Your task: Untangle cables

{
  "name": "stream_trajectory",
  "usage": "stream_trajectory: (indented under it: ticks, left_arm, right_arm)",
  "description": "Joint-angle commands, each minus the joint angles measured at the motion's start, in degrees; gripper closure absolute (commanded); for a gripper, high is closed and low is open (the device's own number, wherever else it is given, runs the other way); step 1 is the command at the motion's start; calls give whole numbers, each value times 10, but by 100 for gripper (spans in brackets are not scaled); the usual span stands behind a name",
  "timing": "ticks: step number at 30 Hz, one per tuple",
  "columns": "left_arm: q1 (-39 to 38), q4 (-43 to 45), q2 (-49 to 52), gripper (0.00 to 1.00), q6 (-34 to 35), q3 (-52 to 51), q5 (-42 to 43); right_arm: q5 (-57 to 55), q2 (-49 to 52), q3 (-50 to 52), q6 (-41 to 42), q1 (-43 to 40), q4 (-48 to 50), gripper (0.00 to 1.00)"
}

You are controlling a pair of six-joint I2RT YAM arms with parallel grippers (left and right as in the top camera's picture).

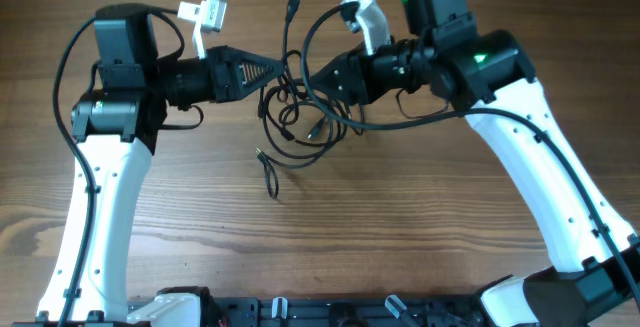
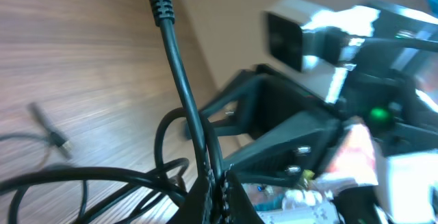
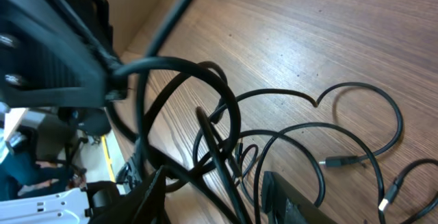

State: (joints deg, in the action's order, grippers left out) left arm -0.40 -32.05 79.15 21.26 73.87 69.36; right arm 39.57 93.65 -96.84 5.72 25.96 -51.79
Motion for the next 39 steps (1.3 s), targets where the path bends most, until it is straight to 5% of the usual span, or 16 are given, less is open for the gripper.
stream_trajectory:
  ticks: [1,6,12,16,24,27,32,37,39]
  left_arm:
    - [3,17,-10,96,2,4,90]
    - [3,16,-10,96,17,4,93]
    - [3,16,-10,96,21,4,92]
    - [5,16,-10,96,22,4,92]
    - [62,16,-10,96,63,4,97]
    - [71,17,-10,96,59,4,95]
    - [23,-31,-7,96,43,3,-100]
    - [-94,-40,7,69,44,3,-284]
    - [-146,-40,12,68,44,3,-382]
  right_arm:
    - [-28,16,-2,17,21,9,60]
    - [-140,47,-2,175,25,39,82]
    - [-216,49,-2,242,22,80,96]
    - [-298,49,-2,260,-16,44,96]
    - [-363,72,-2,195,-110,-65,96]
    - [-264,78,-2,99,-113,-64,96]
    - [-151,68,-2,52,-93,-58,96]
    - [-67,65,-2,47,-91,-58,96]
    - [-46,65,-2,47,-91,-58,96]
